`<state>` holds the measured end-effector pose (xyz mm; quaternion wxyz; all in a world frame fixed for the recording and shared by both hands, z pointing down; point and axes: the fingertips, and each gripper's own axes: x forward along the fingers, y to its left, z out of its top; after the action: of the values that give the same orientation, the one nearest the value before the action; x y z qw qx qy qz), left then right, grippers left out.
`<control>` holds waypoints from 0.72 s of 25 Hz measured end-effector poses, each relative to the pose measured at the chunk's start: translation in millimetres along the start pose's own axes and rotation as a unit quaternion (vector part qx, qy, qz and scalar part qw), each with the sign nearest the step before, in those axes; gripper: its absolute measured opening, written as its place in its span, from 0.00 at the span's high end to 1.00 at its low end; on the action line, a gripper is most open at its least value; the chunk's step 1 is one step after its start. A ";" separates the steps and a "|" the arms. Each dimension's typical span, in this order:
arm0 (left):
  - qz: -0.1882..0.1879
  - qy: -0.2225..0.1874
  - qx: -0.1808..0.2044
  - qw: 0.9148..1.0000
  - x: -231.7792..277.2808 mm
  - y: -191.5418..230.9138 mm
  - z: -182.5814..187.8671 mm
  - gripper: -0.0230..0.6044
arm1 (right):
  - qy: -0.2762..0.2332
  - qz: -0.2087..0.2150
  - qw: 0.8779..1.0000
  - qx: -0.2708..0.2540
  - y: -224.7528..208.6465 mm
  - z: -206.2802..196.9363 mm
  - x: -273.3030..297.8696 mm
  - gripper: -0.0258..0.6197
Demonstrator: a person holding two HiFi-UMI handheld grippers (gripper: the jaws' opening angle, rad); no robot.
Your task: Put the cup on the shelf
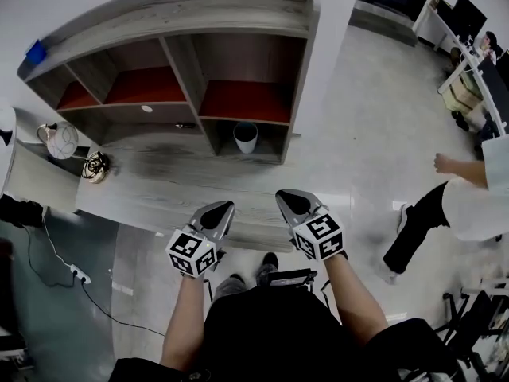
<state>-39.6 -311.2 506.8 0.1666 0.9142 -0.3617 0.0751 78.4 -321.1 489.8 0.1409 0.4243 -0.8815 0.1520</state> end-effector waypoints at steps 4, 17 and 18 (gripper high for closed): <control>-0.003 -0.008 0.011 1.000 -15.2 -8.5 3.2 0.96 | -0.004 -0.014 1.000 0.005 9.5 -4.1 -17.2 0.94; -0.012 -0.039 0.001 0.999 -108.9 -35.8 -22.5 0.96 | -0.025 -0.072 0.997 0.026 86.7 -26.9 -55.8 0.94; -0.010 -0.041 0.001 0.999 -115.2 -37.7 -25.1 0.96 | -0.027 -0.076 0.996 0.027 90.8 -28.7 -60.3 0.94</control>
<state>-97.9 -203.2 491.1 0.1519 0.9203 -0.3586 0.0364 46.2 -213.5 479.8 0.1162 0.4980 -0.8456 0.1532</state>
